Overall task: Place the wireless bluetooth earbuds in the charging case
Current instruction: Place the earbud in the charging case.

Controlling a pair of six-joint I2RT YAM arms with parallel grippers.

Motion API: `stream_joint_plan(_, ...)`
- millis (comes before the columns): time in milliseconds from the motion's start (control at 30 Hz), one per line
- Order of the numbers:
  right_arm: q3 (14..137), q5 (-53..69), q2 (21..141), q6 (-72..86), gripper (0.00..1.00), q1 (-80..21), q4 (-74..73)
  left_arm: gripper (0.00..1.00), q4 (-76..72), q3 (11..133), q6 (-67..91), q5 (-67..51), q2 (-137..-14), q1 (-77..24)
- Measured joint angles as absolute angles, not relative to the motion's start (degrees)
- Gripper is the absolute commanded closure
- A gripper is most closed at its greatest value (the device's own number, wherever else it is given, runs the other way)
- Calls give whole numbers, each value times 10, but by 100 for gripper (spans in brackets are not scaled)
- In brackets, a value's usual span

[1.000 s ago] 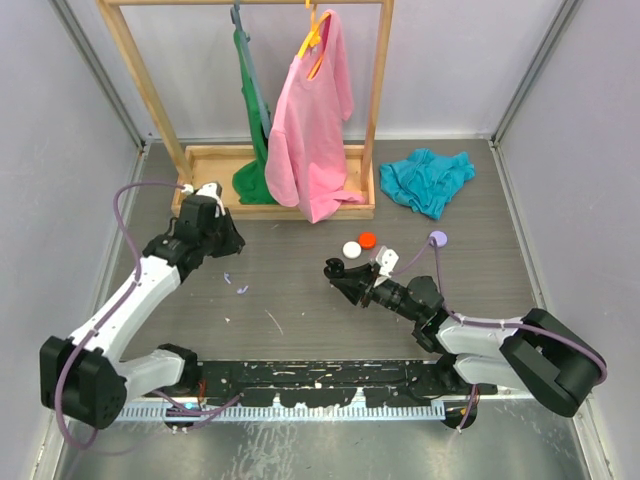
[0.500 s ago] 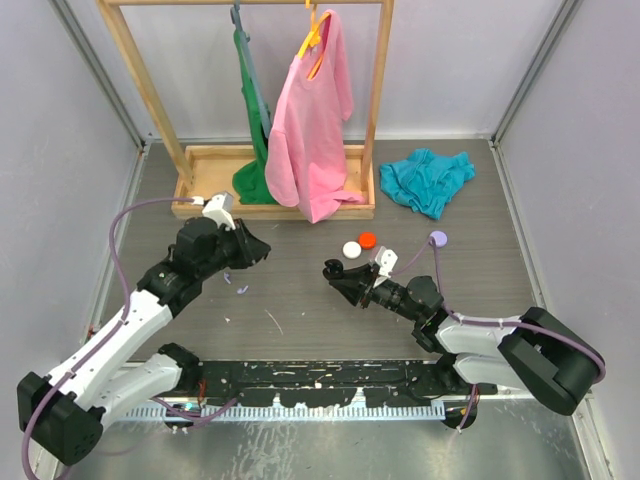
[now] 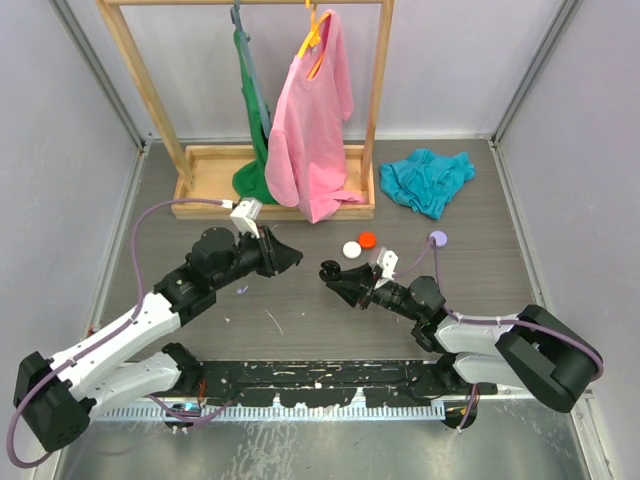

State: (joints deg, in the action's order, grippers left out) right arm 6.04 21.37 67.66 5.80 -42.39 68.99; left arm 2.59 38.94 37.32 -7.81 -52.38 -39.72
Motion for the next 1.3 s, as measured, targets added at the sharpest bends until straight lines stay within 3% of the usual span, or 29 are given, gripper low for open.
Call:
stream_joint_plan(533, 60, 229, 677, 66, 99, -424, 703, 92, -129, 361, 377, -46, -563, -518)
stream_joint_plan(1300, 58, 228, 677, 79, 99, -424, 724, 93, -229, 336, 365, 40, -611, -571)
